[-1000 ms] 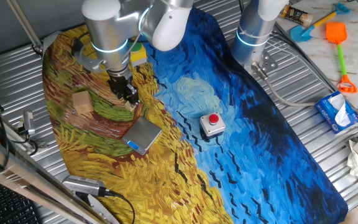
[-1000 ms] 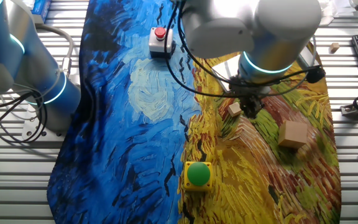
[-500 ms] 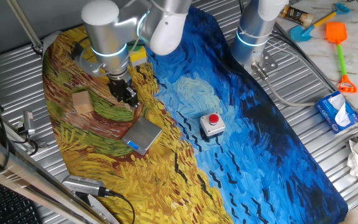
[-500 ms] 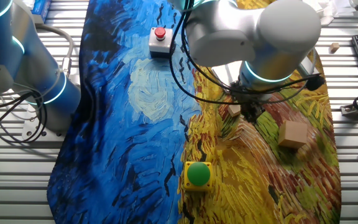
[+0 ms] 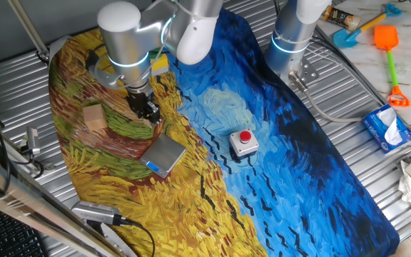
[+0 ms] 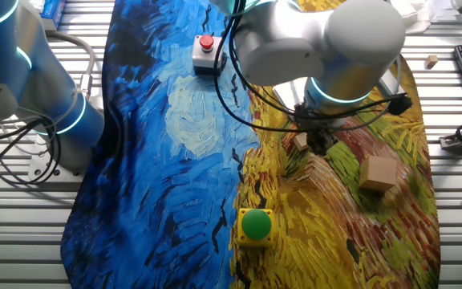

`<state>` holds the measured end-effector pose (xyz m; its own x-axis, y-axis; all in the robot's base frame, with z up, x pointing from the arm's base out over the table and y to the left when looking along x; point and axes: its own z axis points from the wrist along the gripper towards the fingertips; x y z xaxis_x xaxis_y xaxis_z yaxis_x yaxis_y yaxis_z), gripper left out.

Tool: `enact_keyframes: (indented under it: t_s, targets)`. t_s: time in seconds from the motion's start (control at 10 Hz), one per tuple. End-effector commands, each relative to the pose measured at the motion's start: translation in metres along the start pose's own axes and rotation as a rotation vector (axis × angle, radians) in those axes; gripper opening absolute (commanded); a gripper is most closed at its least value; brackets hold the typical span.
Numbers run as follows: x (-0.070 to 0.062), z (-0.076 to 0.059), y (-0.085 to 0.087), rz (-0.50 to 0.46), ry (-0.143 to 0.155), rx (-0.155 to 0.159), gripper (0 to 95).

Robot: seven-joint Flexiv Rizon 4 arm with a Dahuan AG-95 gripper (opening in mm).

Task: Place the block on the scale

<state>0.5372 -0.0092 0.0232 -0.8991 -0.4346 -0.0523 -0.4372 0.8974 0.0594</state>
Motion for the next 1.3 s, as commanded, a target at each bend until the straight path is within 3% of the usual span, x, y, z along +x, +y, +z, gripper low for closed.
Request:
enact_keyframes:
  t_s: [0.1, 0.8, 1.2, 1.3]
  targets:
    - [0.002, 0.001, 0.0, 0.014, 0.005, 0.012, 0.0]
    - [0.003, -0.003, 0.003, 0.022, 0.0, 0.007, 0.0]
    - [0.003, -0.019, 0.013, 0.056, -0.002, -0.002, 0.0]
    - [-0.002, -0.024, 0.013, 0.067, 0.002, -0.003, 0.0]
